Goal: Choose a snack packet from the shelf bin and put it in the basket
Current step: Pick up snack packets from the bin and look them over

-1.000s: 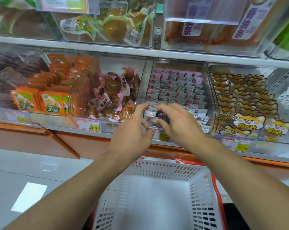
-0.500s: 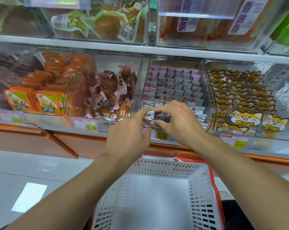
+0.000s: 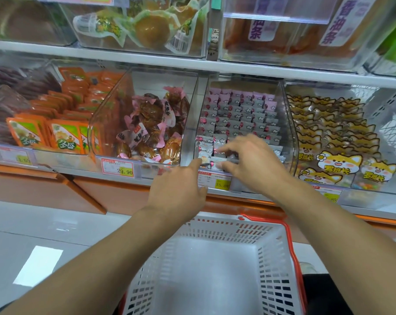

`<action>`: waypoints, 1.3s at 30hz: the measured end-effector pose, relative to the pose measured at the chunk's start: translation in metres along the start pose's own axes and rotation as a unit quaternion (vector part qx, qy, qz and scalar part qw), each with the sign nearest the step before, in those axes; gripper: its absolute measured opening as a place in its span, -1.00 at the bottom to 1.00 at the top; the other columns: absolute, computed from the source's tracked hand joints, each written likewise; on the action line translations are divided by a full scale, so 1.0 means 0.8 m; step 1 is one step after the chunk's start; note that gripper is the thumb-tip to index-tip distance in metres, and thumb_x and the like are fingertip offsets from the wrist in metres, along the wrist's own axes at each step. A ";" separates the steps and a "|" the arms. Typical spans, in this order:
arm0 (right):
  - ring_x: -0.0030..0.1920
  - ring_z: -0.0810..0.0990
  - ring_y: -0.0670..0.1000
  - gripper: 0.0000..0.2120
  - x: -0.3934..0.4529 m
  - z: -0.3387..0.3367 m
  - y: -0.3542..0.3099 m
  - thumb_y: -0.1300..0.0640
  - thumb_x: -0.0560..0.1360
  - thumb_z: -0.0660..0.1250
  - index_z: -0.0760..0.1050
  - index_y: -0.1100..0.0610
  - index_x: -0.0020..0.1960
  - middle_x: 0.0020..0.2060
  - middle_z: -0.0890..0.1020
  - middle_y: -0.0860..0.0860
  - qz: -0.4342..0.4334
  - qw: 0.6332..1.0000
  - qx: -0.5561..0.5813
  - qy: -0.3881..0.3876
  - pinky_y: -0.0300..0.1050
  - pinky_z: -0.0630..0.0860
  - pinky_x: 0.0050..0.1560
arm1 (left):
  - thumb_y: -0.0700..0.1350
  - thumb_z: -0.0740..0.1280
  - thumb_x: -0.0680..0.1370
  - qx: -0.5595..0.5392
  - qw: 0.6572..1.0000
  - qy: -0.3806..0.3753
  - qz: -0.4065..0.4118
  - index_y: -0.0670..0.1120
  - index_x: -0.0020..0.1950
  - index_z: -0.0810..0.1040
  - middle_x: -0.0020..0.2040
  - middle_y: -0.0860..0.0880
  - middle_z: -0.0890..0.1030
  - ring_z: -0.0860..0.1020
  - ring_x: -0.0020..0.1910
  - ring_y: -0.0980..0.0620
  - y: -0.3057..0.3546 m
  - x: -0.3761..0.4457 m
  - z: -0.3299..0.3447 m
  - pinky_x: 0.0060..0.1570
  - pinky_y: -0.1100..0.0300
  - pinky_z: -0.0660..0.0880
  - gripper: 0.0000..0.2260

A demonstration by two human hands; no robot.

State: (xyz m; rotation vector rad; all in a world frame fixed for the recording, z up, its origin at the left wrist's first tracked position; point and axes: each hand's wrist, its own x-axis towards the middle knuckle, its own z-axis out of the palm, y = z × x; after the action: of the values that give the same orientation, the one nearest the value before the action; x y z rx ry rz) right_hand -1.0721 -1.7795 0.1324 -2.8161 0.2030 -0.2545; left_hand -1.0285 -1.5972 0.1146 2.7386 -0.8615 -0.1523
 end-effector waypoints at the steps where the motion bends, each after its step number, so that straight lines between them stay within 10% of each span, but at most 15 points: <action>1: 0.05 0.46 -0.02 -0.76 -0.002 0.001 0.000 -0.10 0.53 0.44 0.65 -0.08 0.17 -0.03 0.64 -0.10 0.000 1.000 0.013 -0.006 0.02 0.45 0.14 | 0.11 0.34 0.58 0.004 1.000 -0.004 -0.003 0.17 0.59 0.13 -0.11 0.04 0.67 0.61 -0.08 -0.05 0.000 -0.001 0.001 -0.26 0.10 0.48 -0.36; 12: -0.14 0.62 -0.19 -0.95 -0.019 -0.012 -0.017 0.12 0.57 0.41 0.61 -0.02 -0.04 -0.16 0.67 -0.20 0.055 0.918 0.330 0.213 -0.39 0.48 -0.17 | 0.13 0.34 0.57 0.000 0.999 -0.043 -0.019 0.27 0.61 -0.07 -0.26 0.05 0.54 0.51 -0.22 -0.04 0.000 0.006 0.002 -0.28 0.11 0.37 -0.25; 17: -0.06 0.70 0.06 -0.95 -0.025 -0.031 0.000 0.10 0.59 0.42 0.58 0.00 -0.06 -0.10 0.71 0.00 0.169 0.843 0.440 0.261 0.10 0.65 0.03 | 0.11 0.38 0.56 -0.167 0.986 0.016 -0.013 0.27 0.59 0.08 -0.26 0.11 0.62 0.58 -0.30 0.19 0.000 0.005 -0.008 -0.29 0.14 0.49 -0.31; 24: -0.08 0.76 0.04 -0.94 -0.042 -0.032 0.004 0.26 0.56 0.40 0.59 0.26 0.01 -0.06 0.75 0.16 0.316 0.620 0.709 0.117 -0.24 0.65 -0.11 | 0.03 0.40 0.57 -0.601 0.795 0.013 -0.085 0.00 0.19 0.69 -0.05 -0.01 0.75 0.72 -0.11 0.03 0.004 0.008 -0.026 -0.24 0.30 0.59 -0.76; 29: -0.02 0.75 0.12 -0.86 -0.053 -0.039 0.012 0.24 0.56 0.40 0.63 0.27 0.09 0.00 0.73 0.16 0.317 0.631 0.700 0.105 -0.23 0.65 -0.14 | 0.14 0.43 0.45 -0.673 0.728 0.003 -0.131 -0.01 0.12 0.73 0.12 0.00 0.72 0.73 0.00 0.01 0.004 0.012 -0.027 -0.23 0.29 0.60 -0.66; 39: -0.15 0.74 -0.02 -0.88 -0.063 -0.039 0.020 0.25 0.62 0.33 0.65 0.15 0.06 -0.09 0.76 0.07 0.320 0.658 0.671 0.122 -0.24 0.66 -0.19 | -0.08 0.35 0.64 -0.627 0.764 0.043 -0.145 -0.06 -0.10 0.61 -0.27 0.05 0.69 0.72 -0.20 0.09 0.013 0.011 -0.015 -0.43 0.32 0.50 -0.86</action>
State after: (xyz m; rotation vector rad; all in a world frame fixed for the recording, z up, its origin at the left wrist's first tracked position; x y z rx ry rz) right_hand -1.1291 -1.7949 0.1494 -1.1022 0.6909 -0.3827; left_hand -1.0243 -1.6077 0.1290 1.5232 -0.1138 -0.4566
